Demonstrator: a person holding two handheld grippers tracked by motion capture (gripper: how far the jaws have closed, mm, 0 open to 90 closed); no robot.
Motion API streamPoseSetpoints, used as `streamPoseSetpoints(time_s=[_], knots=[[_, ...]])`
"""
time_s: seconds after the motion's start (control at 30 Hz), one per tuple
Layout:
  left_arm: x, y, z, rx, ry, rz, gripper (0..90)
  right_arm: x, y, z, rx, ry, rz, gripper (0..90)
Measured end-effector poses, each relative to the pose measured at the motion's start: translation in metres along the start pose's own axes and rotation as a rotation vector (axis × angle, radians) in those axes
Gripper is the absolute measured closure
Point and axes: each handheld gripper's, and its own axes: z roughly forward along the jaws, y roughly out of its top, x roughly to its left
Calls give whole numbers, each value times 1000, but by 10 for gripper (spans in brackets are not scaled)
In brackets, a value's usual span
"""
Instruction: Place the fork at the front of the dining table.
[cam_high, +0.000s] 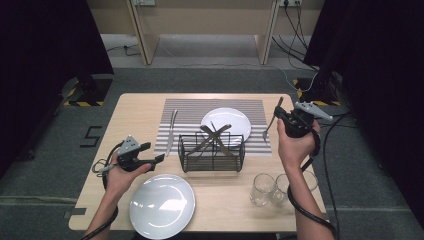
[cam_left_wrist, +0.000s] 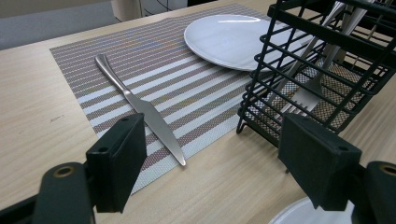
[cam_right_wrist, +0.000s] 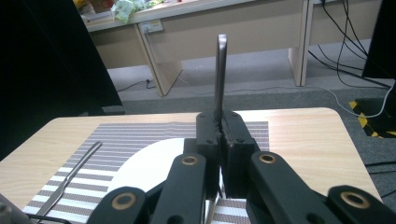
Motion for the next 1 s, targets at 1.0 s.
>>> streamPoseSetpoints(time_s=[1.0], knots=[[0, 0, 0, 1, -2, -3, 233, -7, -4, 16, 50, -32, 0, 872]])
